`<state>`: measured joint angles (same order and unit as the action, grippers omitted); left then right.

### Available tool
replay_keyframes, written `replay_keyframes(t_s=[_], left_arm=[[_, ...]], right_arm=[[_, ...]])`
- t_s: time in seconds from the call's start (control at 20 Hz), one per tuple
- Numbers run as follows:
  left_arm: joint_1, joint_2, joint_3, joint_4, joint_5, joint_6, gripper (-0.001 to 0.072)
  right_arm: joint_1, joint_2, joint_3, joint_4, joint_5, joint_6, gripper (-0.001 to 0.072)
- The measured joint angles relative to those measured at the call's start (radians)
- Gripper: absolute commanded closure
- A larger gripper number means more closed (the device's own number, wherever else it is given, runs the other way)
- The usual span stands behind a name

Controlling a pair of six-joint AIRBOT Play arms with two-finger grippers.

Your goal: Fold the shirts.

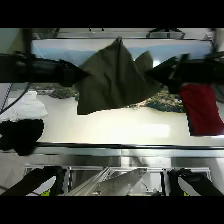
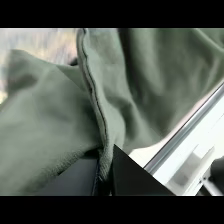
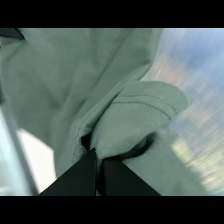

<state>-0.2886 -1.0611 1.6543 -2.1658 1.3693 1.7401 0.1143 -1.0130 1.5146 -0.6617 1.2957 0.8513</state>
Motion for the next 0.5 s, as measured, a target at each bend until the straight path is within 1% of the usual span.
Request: replay_keyframes(t_s=[0.1, 0.15, 0.25, 0.35, 0.5], left_arm=[[-0.041, 0.060, 0.067, 0.081, 0.029, -0.068, 0.0688], [-0.060, 0.081, 0.088, 0.128, 0.042, -0.100, 0.0687], [-0.084, 0.106, 0.091, 0.221, 0.059, -0.153, 0.0687], [-0.097, 0.100, 0.050, 0.267, 0.072, -0.181, 0.0687], [-0.106, 0.034, -0.064, 0.305, 0.075, -0.202, 0.0687]], right_arm=[[0.000, 0.125, 0.003, -0.067, -0.049, 0.000, 0.0688], [0.000, 0.165, 0.003, -0.112, -0.065, 0.018, 0.0688], [0.000, 0.203, 0.001, -0.225, -0.079, 0.084, 0.0688], [0.000, 0.179, -0.014, -0.306, -0.054, 0.152, 0.0688], [0.000, 0.069, -0.071, -0.336, 0.006, 0.211, 0.0688]])
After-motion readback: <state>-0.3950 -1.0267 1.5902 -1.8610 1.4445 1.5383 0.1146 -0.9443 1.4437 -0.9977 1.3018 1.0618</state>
